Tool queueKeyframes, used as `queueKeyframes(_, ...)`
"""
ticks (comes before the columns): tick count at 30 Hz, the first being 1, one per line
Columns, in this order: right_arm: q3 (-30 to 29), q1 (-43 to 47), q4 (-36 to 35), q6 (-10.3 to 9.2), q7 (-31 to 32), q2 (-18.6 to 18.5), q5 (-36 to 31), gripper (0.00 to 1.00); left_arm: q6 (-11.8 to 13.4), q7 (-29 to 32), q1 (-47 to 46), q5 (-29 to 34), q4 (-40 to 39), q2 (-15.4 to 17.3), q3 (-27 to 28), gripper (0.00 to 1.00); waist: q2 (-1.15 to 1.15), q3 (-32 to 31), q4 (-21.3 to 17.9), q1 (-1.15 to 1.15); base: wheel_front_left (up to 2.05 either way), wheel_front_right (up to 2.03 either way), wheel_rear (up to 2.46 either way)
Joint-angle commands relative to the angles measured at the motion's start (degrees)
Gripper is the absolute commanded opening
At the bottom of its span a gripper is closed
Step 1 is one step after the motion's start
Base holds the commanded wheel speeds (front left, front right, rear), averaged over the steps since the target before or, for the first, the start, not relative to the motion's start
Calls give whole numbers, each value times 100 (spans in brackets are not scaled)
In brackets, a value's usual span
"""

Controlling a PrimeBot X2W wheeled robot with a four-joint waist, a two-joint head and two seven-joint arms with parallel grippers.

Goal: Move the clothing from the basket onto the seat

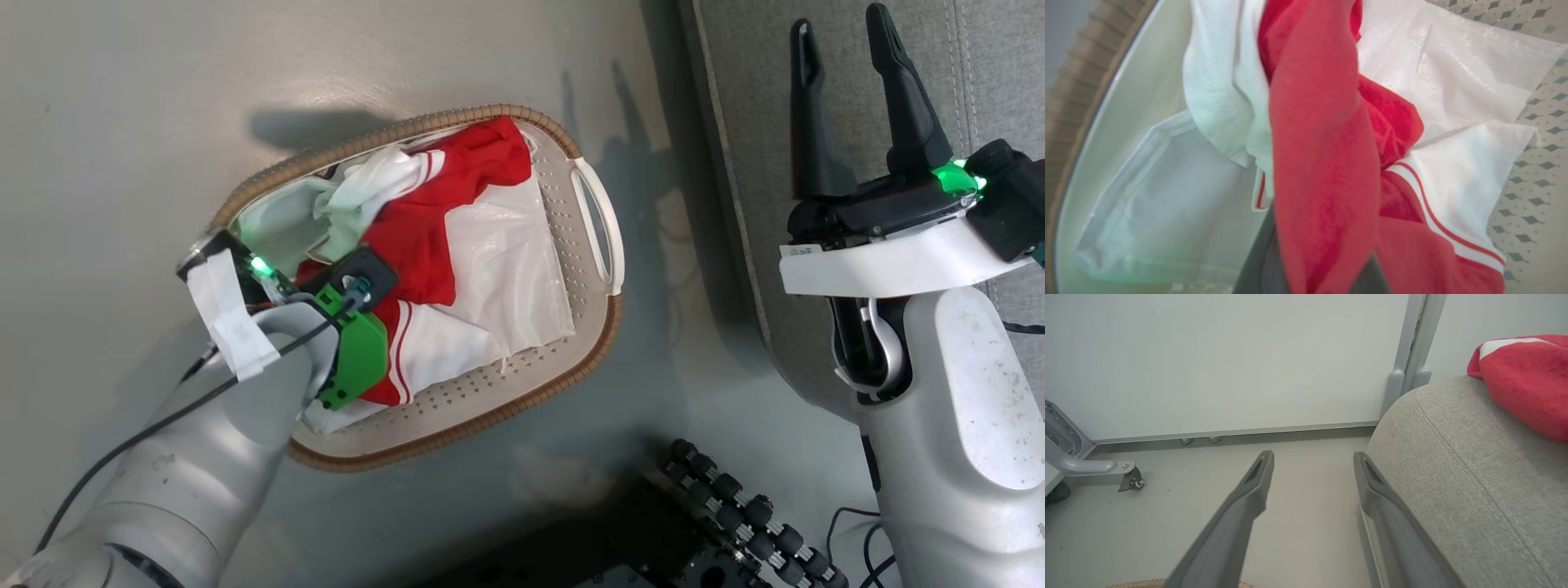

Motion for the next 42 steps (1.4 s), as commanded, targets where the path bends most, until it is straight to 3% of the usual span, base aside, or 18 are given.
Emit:
queueKeyframes(1,9,65,38,-8,-14,-9,-75,100,5,-87,113,-38,-48,-32,-40,0,61,-153,111,-1,0,0,0)
queueKeyframes(13,-60,429,428,-8,-14,-14,-543,100,66,-376,601,-227,-987,-43,-63,0,61,-1260,684,-1,0,0,0)
queueKeyframes(26,-241,1265,935,-8,-14,-16,-1007,100,228,-378,1107,37,-2800,577,11,0,61,-2970,1227,-1,0,0,0)
queueKeyframes(33,-179,1574,1031,-8,-14,-15,-1073,100,278,-318,843,78,-3550,980,122,0,61,-3589,1214,-1,0,0,0)
queueKeyframes(42,-48,1773,1036,-8,-14,-13,-1088,100,241,322,174,97,-4673,1453,307,0,61,-4009,1164,-1,0,0,0)
